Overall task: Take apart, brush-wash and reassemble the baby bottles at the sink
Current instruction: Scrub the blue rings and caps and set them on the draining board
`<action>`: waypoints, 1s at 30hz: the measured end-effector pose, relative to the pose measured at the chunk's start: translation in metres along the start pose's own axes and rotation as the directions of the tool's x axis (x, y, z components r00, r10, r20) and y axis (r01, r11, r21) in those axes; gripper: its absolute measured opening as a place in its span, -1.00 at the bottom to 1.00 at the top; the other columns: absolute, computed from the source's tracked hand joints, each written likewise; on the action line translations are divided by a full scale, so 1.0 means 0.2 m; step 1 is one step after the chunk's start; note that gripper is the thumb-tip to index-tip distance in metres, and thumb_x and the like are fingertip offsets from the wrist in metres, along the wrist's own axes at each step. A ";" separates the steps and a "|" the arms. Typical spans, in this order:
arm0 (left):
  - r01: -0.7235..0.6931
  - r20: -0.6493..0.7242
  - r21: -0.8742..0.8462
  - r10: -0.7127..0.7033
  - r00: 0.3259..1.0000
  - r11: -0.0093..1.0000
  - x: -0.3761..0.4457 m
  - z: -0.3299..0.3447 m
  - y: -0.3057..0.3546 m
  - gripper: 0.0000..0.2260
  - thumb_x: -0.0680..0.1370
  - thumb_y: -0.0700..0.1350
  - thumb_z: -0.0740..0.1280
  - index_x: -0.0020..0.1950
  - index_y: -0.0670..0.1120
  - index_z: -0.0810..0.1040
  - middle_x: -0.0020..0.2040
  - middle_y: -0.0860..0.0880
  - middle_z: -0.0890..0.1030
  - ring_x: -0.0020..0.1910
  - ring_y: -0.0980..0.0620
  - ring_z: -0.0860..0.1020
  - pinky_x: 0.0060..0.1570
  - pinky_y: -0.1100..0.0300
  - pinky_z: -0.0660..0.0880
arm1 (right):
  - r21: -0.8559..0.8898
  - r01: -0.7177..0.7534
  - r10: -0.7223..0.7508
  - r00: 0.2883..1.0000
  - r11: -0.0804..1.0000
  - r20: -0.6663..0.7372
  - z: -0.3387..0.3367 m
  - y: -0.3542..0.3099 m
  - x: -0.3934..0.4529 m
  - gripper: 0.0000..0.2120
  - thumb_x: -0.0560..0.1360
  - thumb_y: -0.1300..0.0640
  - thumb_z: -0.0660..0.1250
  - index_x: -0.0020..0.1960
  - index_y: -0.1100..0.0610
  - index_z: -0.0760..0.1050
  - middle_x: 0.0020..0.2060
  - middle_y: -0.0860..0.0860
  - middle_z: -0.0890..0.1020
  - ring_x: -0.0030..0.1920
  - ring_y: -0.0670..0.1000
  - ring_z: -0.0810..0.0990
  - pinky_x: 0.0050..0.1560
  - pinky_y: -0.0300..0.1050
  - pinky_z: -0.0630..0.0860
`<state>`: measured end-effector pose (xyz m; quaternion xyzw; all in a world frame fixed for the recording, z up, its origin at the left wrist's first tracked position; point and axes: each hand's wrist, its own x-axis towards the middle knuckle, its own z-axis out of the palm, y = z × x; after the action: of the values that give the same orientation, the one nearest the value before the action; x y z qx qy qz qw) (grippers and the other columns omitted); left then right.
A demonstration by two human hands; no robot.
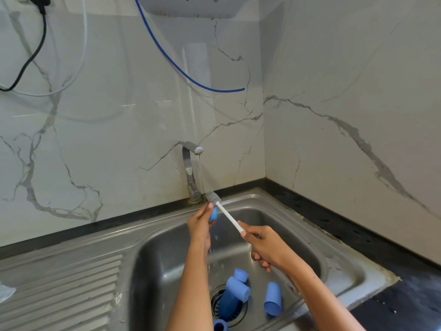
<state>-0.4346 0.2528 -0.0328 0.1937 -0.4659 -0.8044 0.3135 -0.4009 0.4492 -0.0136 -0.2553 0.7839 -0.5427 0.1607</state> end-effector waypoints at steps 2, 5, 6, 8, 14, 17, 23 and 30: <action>0.038 -0.058 -0.115 -0.044 0.997 0.993 0.00 -0.01 0.00 -0.69 0.52 -0.20 0.38 0.23 -0.29 0.53 0.06 -0.16 0.55 0.06 -0.06 0.50 -0.05 0.14 0.51 | -0.004 -0.002 0.002 1.000 1.000 0.021 0.01 0.00 0.00 -0.63 0.64 -0.01 0.14 0.42 -0.26 0.30 -0.47 -0.02 0.38 -0.58 -0.13 0.29 -0.56 -0.25 0.34; 0.096 -0.139 -0.257 -0.135 0.981 0.962 0.01 -0.02 0.01 -0.68 0.53 -0.18 0.37 0.24 -0.29 0.50 0.01 -0.16 0.58 0.08 -0.07 0.53 0.09 0.06 0.50 | -0.027 0.002 -0.001 0.999 1.000 0.046 0.03 0.00 -0.01 -0.64 0.63 -0.02 0.15 0.40 -0.26 0.33 -0.48 -0.02 0.38 -0.58 -0.13 0.28 -0.55 -0.24 0.32; 0.095 -0.144 -0.269 -0.137 0.980 0.959 0.00 -0.03 0.00 -0.69 0.54 -0.16 0.36 0.22 -0.28 0.50 0.02 -0.16 0.58 0.11 -0.07 0.54 0.11 0.06 0.50 | -0.037 0.002 0.000 0.999 0.999 0.048 0.03 0.00 -0.01 -0.64 0.63 -0.02 0.15 0.40 -0.26 0.34 -0.49 -0.03 0.38 -0.59 -0.12 0.28 -0.55 -0.25 0.32; 0.031 -0.095 -0.141 -0.045 0.994 0.989 -0.01 -0.07 -0.04 -0.66 0.57 -0.04 0.29 0.25 -0.24 0.46 0.15 -0.17 0.56 0.22 -0.08 0.53 0.21 0.01 0.47 | -0.059 0.001 0.001 0.999 0.998 0.050 0.03 0.01 -0.02 -0.65 0.63 -0.02 0.17 0.39 -0.25 0.37 -0.51 -0.04 0.38 -0.60 -0.12 0.27 -0.57 -0.26 0.29; 0.065 -0.059 0.016 -0.064 0.996 0.998 0.00 -0.12 -0.10 -0.63 0.64 -0.08 0.18 0.40 -0.21 0.35 0.27 -0.17 0.51 0.27 -0.09 0.48 0.27 0.06 0.40 | -0.104 -0.007 0.011 0.999 0.995 0.032 0.03 0.03 -0.05 -0.65 0.63 -0.02 0.16 0.39 -0.24 0.37 -0.47 -0.03 0.40 -0.59 -0.12 0.26 -0.57 -0.25 0.31; 0.232 -0.066 -0.199 -0.249 0.966 0.952 0.03 -0.07 -0.01 -0.66 0.65 -0.08 0.18 0.37 -0.21 0.36 0.21 -0.16 0.51 0.18 -0.06 0.46 0.27 0.09 0.36 | -0.107 -0.026 0.026 1.000 0.994 -0.002 0.02 0.04 -0.05 -0.64 0.64 0.00 0.14 0.42 -0.21 0.34 -0.45 -0.01 0.41 -0.60 -0.14 0.28 -0.57 -0.27 0.32; 0.297 0.053 -0.302 -0.295 0.954 0.906 0.10 -0.05 0.01 -0.88 0.63 -0.25 0.17 0.01 -0.26 0.46 0.33 -0.29 0.43 0.20 -0.22 0.50 0.23 -0.11 0.38 | -0.084 -0.025 0.025 1.000 0.996 -0.008 0.04 0.04 -0.03 -0.63 0.64 0.02 0.14 0.43 -0.21 0.32 -0.46 0.00 0.40 -0.64 -0.14 0.28 -0.59 -0.26 0.33; 0.315 0.164 -0.167 -0.288 0.943 0.934 0.04 -0.02 0.00 -0.82 0.63 -0.27 0.16 0.15 -0.28 0.49 0.25 -0.28 0.47 0.01 -0.14 0.54 0.12 -0.07 0.45 | -0.075 -0.040 0.033 0.995 0.996 -0.091 0.06 0.03 0.00 -0.60 0.65 0.06 0.12 0.47 -0.13 0.29 -0.40 0.00 0.39 -0.63 -0.17 0.27 -0.59 -0.29 0.31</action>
<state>-0.4386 0.2449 -0.0352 0.1764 -0.3717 -0.8953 0.1706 -0.3961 0.4415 -0.0243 -0.2223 0.8152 -0.5199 0.1251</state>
